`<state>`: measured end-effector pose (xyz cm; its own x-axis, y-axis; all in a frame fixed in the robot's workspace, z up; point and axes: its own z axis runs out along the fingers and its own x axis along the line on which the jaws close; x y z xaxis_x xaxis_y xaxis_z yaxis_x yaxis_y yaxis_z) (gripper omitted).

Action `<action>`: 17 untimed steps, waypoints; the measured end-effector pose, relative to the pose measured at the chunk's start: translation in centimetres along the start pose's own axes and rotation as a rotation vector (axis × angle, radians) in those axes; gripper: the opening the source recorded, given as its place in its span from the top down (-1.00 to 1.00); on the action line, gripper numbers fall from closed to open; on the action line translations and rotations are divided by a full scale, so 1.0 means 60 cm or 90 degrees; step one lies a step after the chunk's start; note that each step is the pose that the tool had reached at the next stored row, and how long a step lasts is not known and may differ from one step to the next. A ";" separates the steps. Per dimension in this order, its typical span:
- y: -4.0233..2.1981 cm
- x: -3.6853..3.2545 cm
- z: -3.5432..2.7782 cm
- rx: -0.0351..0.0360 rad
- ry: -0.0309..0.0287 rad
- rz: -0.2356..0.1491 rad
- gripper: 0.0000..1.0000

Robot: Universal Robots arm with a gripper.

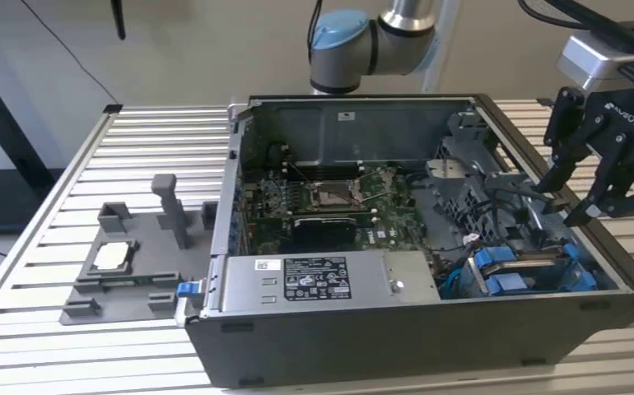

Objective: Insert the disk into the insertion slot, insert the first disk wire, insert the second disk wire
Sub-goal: 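Insert the first disk wire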

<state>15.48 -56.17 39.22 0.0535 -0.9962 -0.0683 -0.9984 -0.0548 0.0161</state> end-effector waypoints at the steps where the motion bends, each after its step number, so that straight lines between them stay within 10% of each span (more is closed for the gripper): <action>1: 0.000 0.000 0.000 0.0000 0.0000 0.000 -0.05; 17: 0.000 0.000 0.000 -0.0001 -0.0001 -0.001 0.50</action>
<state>15.45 -56.18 39.20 0.0549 -0.9961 -0.0686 -0.9983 -0.0561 0.0162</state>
